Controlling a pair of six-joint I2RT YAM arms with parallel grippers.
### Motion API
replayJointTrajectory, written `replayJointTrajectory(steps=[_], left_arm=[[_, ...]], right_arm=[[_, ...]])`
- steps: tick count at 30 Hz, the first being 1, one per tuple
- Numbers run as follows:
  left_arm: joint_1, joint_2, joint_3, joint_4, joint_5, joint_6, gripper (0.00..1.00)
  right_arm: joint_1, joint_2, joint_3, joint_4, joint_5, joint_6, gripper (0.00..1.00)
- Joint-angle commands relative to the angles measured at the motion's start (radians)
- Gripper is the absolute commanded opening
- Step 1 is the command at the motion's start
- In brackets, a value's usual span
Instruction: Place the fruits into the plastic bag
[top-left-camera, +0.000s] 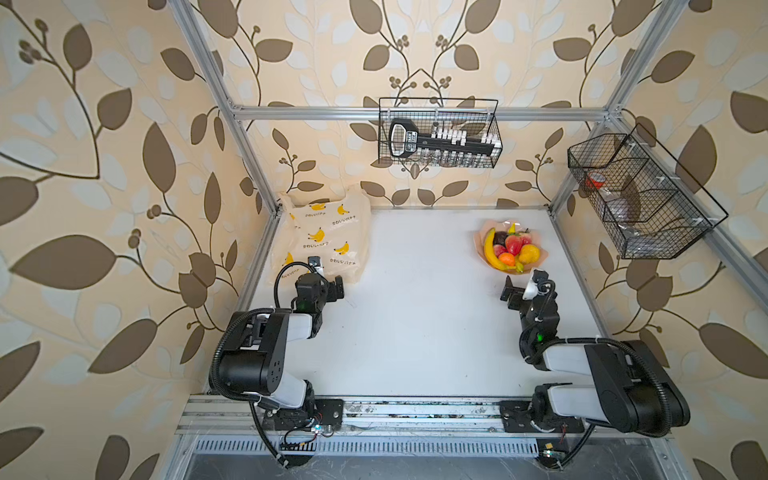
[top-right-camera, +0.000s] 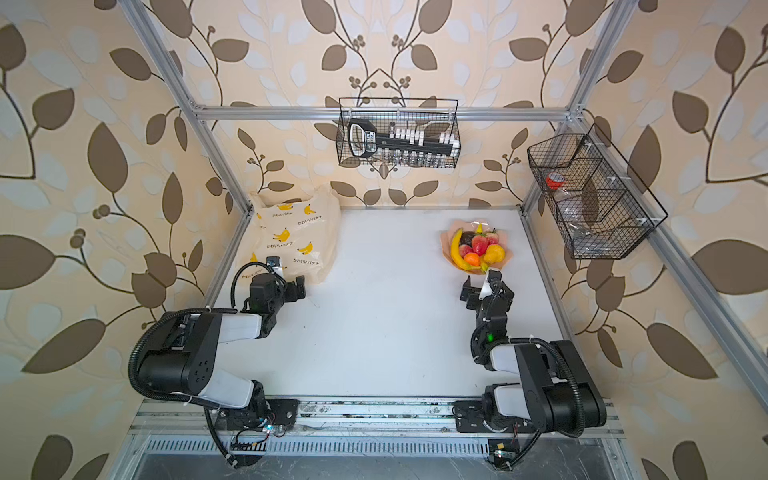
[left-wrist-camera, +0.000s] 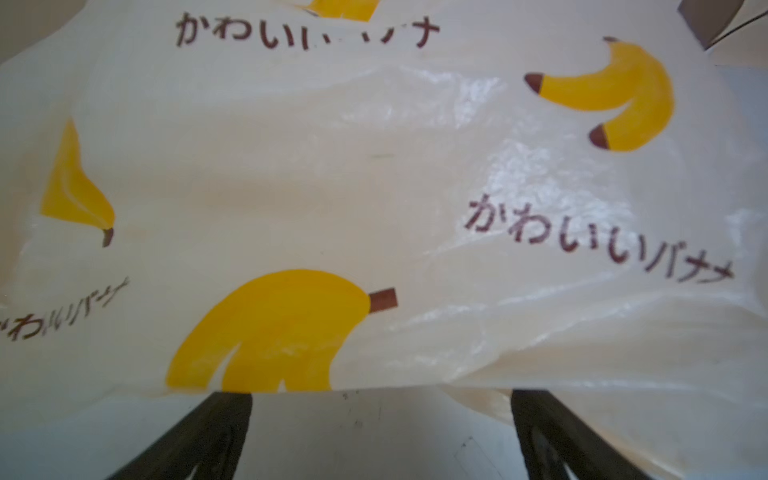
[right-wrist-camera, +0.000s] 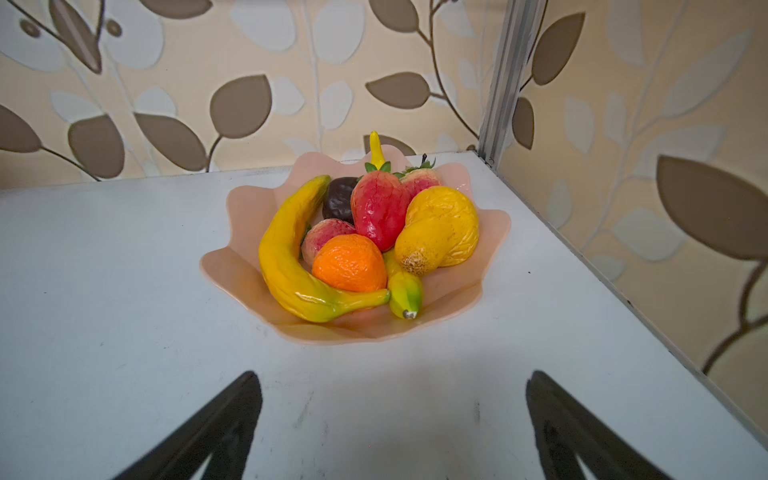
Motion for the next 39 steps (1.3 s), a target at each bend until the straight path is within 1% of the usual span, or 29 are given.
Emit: replayJointTrajectory(steps=[1,13,19,28,30,31,33,36,37,39], left_arm=[[0.002,-0.008,-0.007,0.046,-0.018,-0.003,0.99],[0.002,-0.008,-0.007,0.046,-0.019,-0.001,0.99],[0.002,-0.010,-0.007,0.047,-0.019,-0.001,0.99],[0.002,-0.025,-0.012,0.045,-0.022,-0.004,0.99],[0.002,-0.052,0.007,-0.014,-0.019,-0.002,0.99],[0.002,-0.088,0.012,-0.037,-0.015,0.001,0.99],[0.002,-0.127,0.012,-0.062,-0.006,0.009,0.99],[-0.011,-0.221,0.036,-0.167,-0.002,0.022,0.99],[-0.017,-0.260,0.048,-0.211,-0.004,0.008,0.99],[-0.024,-0.338,0.061,-0.258,0.029,-0.023,0.99]], right_arm=[[0.003,0.002,0.009,0.021,0.003,-0.021,1.00],[0.003,0.004,0.010,0.019,0.003,-0.020,1.00],[-0.013,0.001,0.009,0.017,-0.030,-0.015,1.00],[-0.007,-0.012,0.008,0.018,-0.028,-0.024,1.00],[0.009,-0.062,0.009,-0.024,-0.009,-0.035,1.00],[0.023,-0.093,0.011,-0.054,0.009,-0.047,1.00],[0.044,-0.171,0.031,-0.156,0.027,-0.058,1.00],[0.053,-0.308,0.074,-0.368,0.045,0.001,1.00],[0.056,-0.357,0.082,-0.423,0.034,0.021,1.00],[0.062,-0.444,0.105,-0.533,0.016,0.060,1.00]])
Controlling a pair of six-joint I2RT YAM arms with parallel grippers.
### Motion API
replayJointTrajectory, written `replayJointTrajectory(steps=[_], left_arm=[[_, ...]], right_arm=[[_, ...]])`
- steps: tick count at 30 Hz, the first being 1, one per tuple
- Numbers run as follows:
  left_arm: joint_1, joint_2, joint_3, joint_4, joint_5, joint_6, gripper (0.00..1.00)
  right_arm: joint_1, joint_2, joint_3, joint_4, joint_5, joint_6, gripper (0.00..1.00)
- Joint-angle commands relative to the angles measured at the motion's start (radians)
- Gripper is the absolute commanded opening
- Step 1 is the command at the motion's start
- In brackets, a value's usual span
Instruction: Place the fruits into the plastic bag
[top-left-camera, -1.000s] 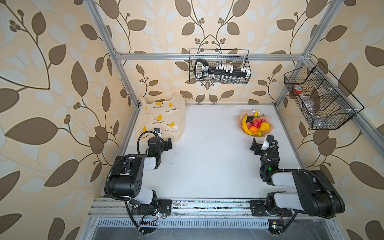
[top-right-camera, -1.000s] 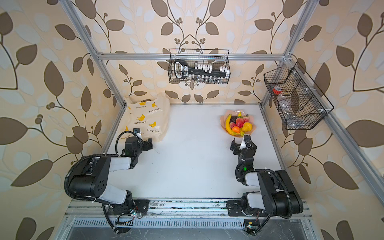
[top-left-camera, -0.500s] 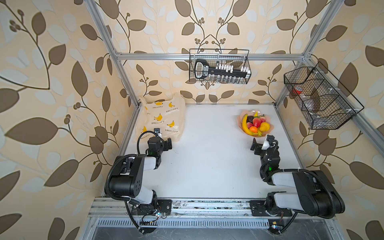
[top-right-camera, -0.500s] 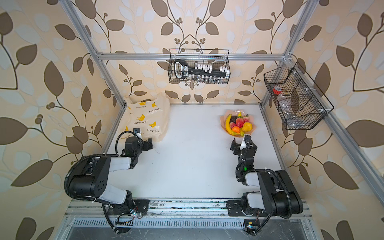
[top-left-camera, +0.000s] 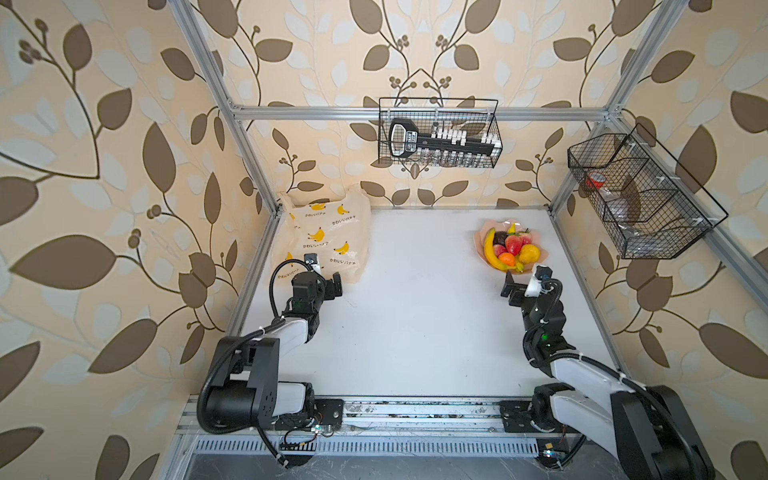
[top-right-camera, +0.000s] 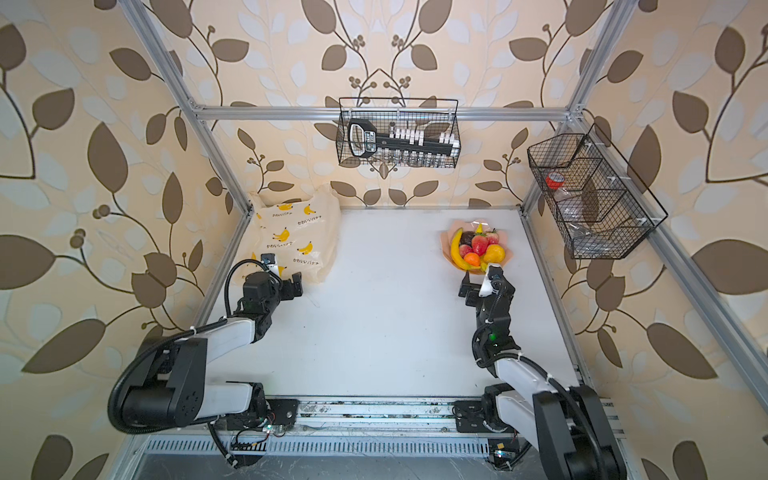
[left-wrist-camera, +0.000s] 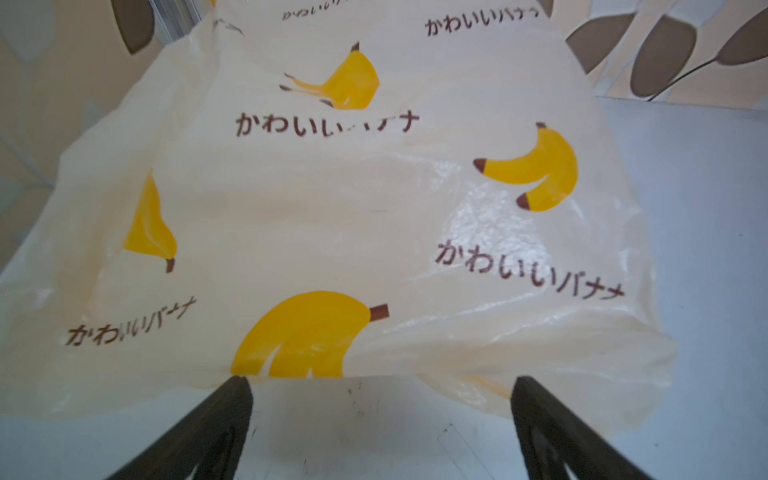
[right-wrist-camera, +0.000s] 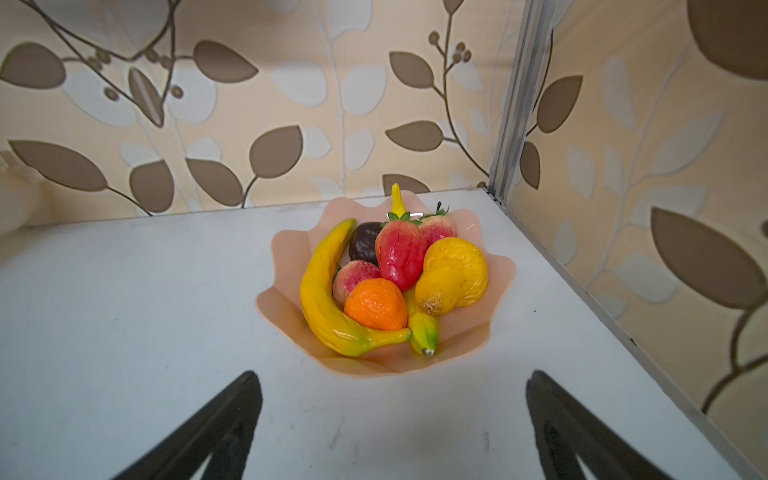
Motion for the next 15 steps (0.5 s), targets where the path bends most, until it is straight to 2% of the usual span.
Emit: replayJointTrajectory(steps=[1,4,8,12,15], left_arm=[[-0.024,-0.132,0.059,-0.101,0.045,-0.034,0.99],[-0.065,-0.211,0.106,-0.206,0.092,-0.083,0.99],[-0.098,-0.279,0.171,-0.338,0.161,-0.154,0.99],[-0.103,-0.301,0.261,-0.483,0.211,-0.254,0.99],[-0.102,-0.249,0.383,-0.676,0.241,-0.334,0.99]], right_arm=[[0.012,-0.128,0.062,-0.267,-0.005,0.061,1.00],[0.016,-0.223,0.138,-0.474,-0.005,0.150,1.00],[0.016,-0.281,0.262,-0.730,-0.125,0.256,1.00],[0.016,-0.293,0.346,-0.891,-0.210,0.349,1.00],[0.015,-0.271,0.393,-0.959,-0.292,0.388,1.00]])
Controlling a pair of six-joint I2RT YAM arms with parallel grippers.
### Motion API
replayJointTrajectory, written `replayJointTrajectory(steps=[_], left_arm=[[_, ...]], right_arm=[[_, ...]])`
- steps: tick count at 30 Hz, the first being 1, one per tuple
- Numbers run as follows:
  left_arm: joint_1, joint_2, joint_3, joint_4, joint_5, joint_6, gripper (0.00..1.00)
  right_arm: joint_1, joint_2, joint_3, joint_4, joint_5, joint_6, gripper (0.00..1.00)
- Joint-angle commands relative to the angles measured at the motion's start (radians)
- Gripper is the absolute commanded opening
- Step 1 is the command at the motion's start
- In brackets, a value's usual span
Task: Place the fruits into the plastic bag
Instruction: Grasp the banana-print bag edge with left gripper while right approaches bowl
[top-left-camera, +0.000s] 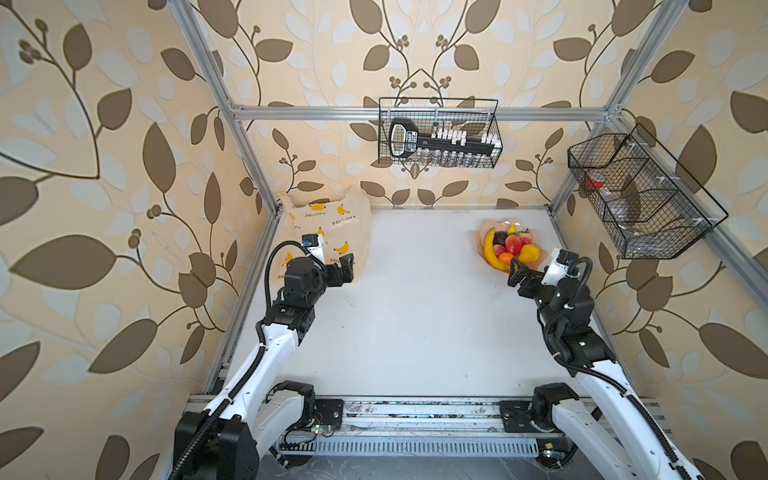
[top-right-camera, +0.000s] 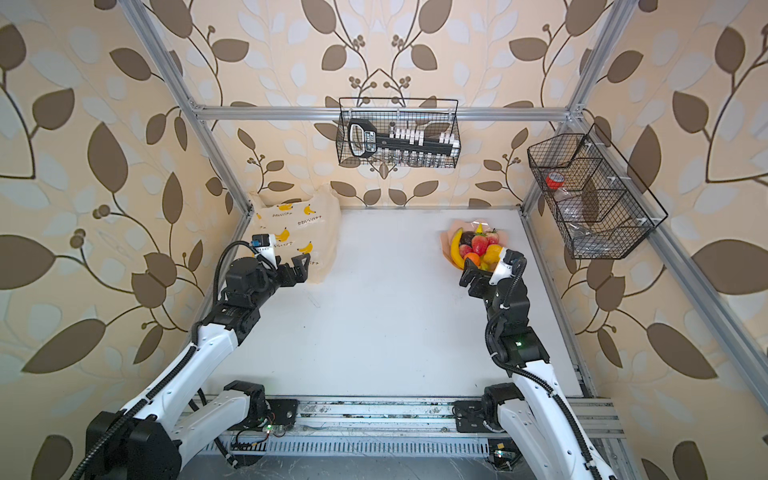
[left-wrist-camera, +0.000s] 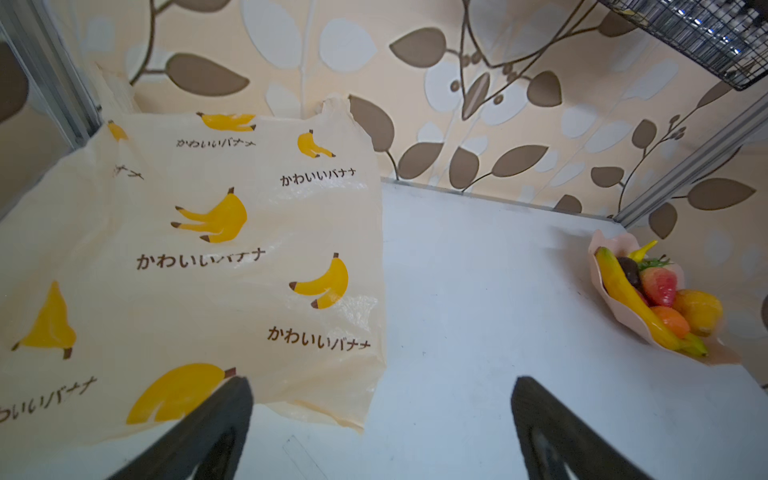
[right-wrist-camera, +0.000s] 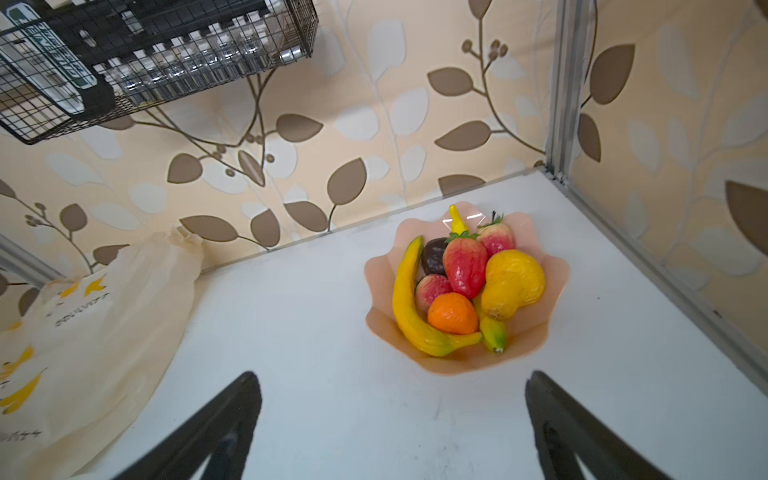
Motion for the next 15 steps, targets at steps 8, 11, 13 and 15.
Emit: replayJointTrajectory(steps=[8,11,13,15], left_arm=[[-0.001,0.173,0.291,-0.476,0.160,-0.344,0.99],[-0.002,0.207,0.300,-0.466,0.207,-0.389,0.99],[-0.008,0.218,0.303,-0.461,0.199,-0.381,0.99],[-0.010,0.224,0.306,-0.462,0.196,-0.364,0.99]], right_arm=[[-0.003,0.058,0.143,-0.275,-0.187,0.101,1.00],[-0.075,0.114,0.187,-0.337,-0.248,0.159,1.00],[-0.158,0.158,0.202,-0.362,-0.330,0.196,1.00],[-0.226,0.195,0.199,-0.357,-0.400,0.242,1.00]])
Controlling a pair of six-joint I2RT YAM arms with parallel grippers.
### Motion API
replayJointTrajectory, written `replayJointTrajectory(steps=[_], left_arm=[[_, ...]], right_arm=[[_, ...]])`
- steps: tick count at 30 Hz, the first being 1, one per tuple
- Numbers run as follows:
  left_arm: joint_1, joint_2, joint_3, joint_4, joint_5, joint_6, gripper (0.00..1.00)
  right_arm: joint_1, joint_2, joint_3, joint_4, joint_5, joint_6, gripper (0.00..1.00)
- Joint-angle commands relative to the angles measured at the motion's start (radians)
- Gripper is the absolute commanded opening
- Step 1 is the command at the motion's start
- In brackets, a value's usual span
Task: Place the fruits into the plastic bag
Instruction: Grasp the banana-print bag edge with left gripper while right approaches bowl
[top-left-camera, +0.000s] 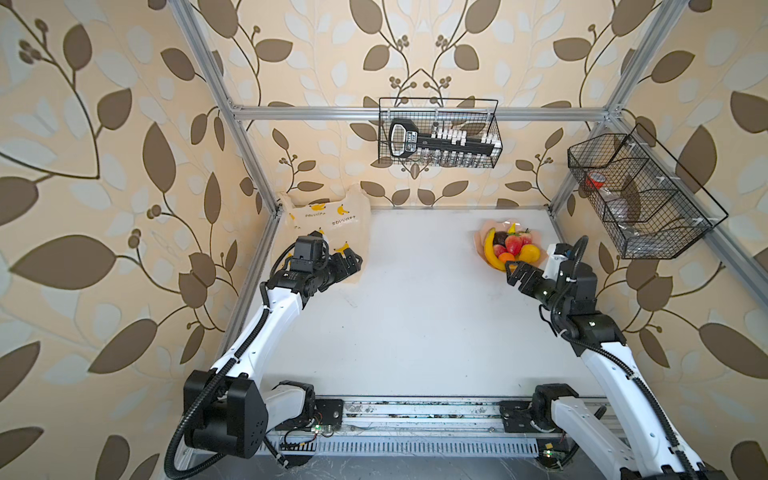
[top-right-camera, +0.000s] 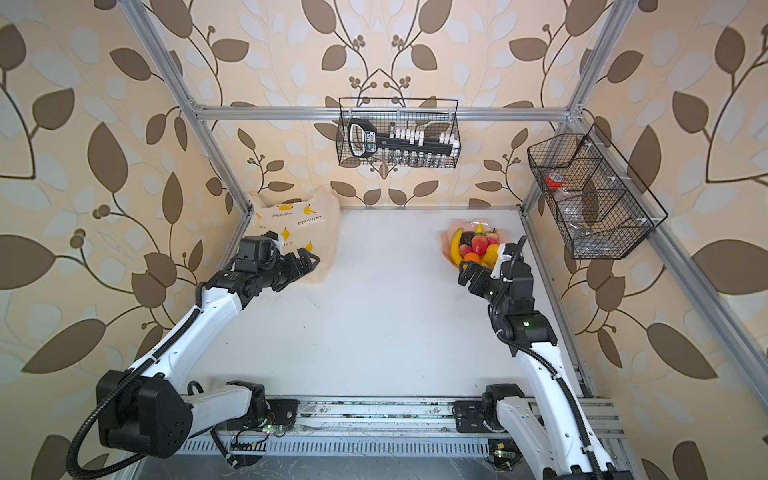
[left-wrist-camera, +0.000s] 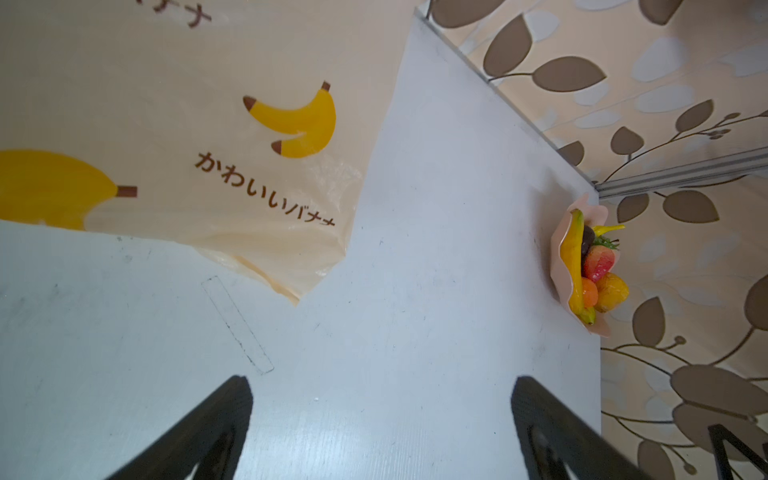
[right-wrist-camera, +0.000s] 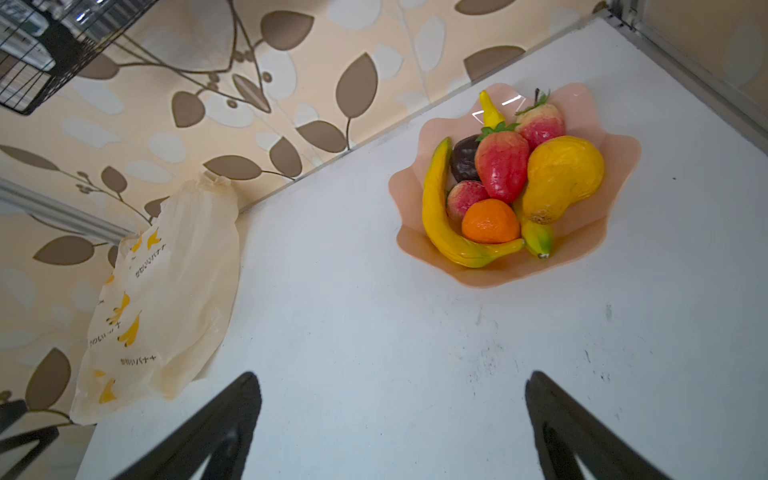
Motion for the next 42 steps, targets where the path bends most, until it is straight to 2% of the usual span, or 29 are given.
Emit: replayJointTrajectory(steps=[1,6,13,24,27,31,34,42], left_arm=[[-0.011,0.001,0.046,-0.026,0.031,-0.020,0.99],[-0.033,0.037,0.076,-0.076,-0.015,0.053,0.99],[-0.083,0.164,0.218,-0.232,-0.220,0.182,0.99],[-0.187,0.515,0.486,-0.327,-0.537,0.379,0.98],[-0.204,0.599,0.549,-0.341,-0.605,0.411,0.94],[-0.215,0.677,0.587,-0.344,-0.699,0.439,0.83],[-0.215,0.696,0.566,-0.312,-0.715,0.465,0.72],[-0.241,0.653,0.496,-0.274,-0.687,0.518,0.15]], right_arm=[[-0.091,0.052,0.010,-0.065,-0.141,0.096,1.00],[-0.171,0.130,0.006,-0.034,-0.199,0.121,0.99],[-0.176,0.158,-0.023,0.047,-0.251,0.143,1.00],[-0.163,0.144,-0.044,0.078,-0.298,0.150,1.00],[-0.154,0.140,-0.048,0.078,-0.299,0.151,1.00],[-0.151,0.136,-0.044,0.078,-0.301,0.151,1.00],[-0.151,0.141,-0.042,0.082,-0.306,0.152,1.00],[-0.143,0.168,-0.040,0.130,-0.310,0.184,1.00]])
